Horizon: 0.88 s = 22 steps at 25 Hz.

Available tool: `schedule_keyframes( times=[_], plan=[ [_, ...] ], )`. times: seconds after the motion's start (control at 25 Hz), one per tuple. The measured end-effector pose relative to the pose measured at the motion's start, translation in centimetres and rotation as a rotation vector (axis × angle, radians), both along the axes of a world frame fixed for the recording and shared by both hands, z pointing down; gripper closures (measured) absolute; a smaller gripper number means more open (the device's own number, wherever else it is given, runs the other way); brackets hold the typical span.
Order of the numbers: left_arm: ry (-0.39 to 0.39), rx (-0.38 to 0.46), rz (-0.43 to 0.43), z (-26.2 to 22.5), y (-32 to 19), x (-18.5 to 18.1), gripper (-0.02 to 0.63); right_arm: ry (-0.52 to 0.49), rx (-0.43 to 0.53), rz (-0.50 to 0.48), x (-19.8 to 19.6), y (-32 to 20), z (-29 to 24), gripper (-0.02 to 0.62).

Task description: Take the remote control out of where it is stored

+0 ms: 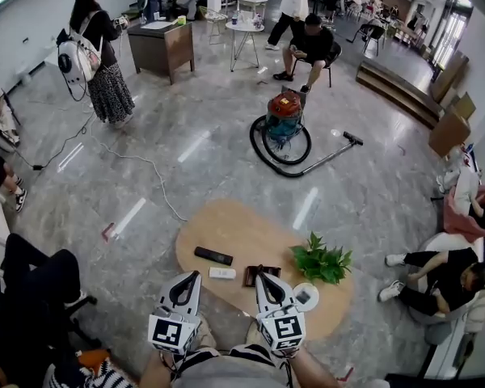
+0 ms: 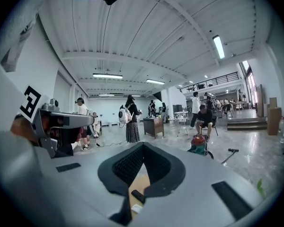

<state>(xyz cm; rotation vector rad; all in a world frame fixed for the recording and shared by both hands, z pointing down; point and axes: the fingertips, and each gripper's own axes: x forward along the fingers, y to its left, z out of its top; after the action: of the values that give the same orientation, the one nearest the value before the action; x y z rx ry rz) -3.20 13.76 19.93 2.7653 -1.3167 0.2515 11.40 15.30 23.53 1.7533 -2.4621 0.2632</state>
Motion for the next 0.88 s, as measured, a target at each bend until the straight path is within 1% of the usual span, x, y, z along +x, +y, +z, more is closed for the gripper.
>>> schedule_keyframes(
  times=[0.16, 0.36, 0.52, 0.88],
  plan=[
    [-0.008, -0.019, 0.013, 0.8, -0.4, 0.3, 0.601, 0.007, -0.027, 0.035, 1.0, -0.3, 1.3, 0.588],
    [-0.007, -0.068, 0.029, 3.7, -1.0, 0.8, 0.601, 0.024, -0.068, 0.081, 2.7, -0.7, 3.7, 0.588],
    [-0.029, -0.107, 0.04, 6.0, -1.8, 1.4, 0.601, 0.023, -0.108, 0.114, 4.0, -1.0, 5.8, 0.588],
    [-0.046, -0.181, 0.044, 11.5, -3.9, 1.5, 0.601, 0.011, -0.213, 0.169, 5.0, -1.3, 12.1, 0.588]
  ],
)
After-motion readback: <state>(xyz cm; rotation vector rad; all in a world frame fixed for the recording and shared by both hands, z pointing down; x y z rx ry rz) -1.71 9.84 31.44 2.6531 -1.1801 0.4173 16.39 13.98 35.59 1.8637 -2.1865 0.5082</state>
